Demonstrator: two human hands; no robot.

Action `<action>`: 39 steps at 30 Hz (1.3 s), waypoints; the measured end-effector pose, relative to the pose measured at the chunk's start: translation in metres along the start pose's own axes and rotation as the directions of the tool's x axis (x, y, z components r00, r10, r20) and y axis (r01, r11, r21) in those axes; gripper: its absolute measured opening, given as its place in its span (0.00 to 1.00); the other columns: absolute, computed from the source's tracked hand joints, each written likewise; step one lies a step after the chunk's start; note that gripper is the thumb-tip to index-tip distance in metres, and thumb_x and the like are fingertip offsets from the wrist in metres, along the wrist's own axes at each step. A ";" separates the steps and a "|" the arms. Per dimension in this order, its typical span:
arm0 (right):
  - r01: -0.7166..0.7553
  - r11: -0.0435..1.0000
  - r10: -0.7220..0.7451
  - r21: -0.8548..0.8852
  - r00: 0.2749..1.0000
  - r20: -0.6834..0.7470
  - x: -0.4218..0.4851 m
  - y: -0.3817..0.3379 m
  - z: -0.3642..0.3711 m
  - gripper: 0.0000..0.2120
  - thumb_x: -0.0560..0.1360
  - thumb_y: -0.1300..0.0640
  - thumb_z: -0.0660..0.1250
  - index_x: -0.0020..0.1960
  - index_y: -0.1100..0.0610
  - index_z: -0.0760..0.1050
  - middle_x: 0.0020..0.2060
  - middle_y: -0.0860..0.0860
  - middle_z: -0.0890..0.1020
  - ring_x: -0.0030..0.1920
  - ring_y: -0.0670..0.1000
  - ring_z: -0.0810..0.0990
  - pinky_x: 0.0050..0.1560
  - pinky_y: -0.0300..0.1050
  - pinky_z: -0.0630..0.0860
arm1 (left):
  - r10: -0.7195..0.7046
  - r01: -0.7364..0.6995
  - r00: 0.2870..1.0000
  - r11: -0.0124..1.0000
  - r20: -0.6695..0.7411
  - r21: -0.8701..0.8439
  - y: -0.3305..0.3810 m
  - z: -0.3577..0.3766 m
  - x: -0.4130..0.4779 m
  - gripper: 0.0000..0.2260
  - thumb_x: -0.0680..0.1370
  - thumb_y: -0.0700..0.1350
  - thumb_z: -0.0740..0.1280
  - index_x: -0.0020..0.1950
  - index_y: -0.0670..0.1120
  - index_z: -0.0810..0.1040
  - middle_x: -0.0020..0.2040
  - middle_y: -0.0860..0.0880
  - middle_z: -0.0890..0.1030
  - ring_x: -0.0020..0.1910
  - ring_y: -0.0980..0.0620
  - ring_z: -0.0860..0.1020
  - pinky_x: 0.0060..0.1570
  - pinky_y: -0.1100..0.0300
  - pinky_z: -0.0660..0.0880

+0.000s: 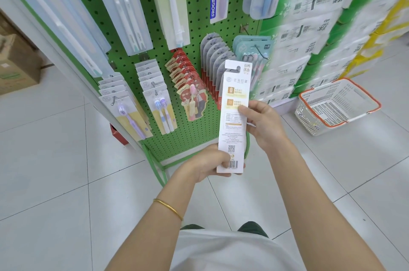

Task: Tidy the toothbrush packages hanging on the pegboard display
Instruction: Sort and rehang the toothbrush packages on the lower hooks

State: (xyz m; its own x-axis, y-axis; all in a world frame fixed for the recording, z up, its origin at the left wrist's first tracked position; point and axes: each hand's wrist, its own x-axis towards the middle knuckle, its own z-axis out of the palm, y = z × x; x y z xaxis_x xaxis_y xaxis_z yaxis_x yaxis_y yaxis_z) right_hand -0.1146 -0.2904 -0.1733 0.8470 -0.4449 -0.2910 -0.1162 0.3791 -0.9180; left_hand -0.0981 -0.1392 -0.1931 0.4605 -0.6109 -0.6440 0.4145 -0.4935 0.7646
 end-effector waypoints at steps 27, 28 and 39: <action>-0.362 0.932 0.282 -0.031 0.668 0.689 -0.008 0.051 0.042 0.47 0.58 0.45 0.81 0.69 0.63 0.67 0.59 0.64 0.78 0.59 0.63 0.78 0.61 0.63 0.73 | 0.279 -0.496 0.843 0.732 -0.460 -0.467 0.037 -0.067 -0.024 0.09 0.81 0.37 0.58 0.58 0.39 0.75 0.46 0.43 0.80 0.44 0.47 0.78 0.44 0.54 0.77; -0.369 0.928 0.290 -0.039 0.654 0.699 -0.008 0.053 0.047 0.47 0.57 0.44 0.82 0.68 0.63 0.68 0.57 0.63 0.79 0.57 0.62 0.79 0.60 0.62 0.74 | 0.271 -0.497 0.840 0.730 -0.470 -0.469 0.035 -0.071 -0.026 0.09 0.81 0.37 0.58 0.58 0.39 0.74 0.46 0.42 0.80 0.44 0.47 0.78 0.43 0.54 0.77; 0.094 0.804 0.051 -0.588 0.973 0.225 0.010 0.061 0.123 0.31 0.65 0.52 0.78 0.60 0.53 0.64 0.47 0.46 0.73 0.47 0.45 0.73 0.47 0.38 0.69 | 0.238 -0.364 0.542 0.931 -0.806 0.031 0.026 -0.119 -0.048 0.10 0.79 0.38 0.59 0.57 0.49 0.72 0.54 0.50 0.78 0.55 0.50 0.78 0.60 0.49 0.75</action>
State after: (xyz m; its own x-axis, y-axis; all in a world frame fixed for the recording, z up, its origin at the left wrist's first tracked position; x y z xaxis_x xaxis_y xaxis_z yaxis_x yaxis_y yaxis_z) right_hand -0.0495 -0.1715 -0.1989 0.9352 -0.2308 -0.2687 -0.3182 -0.2140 -0.9235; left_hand -0.0157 -0.0493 -0.1455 0.9809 0.0495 -0.1880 0.1944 -0.2562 0.9469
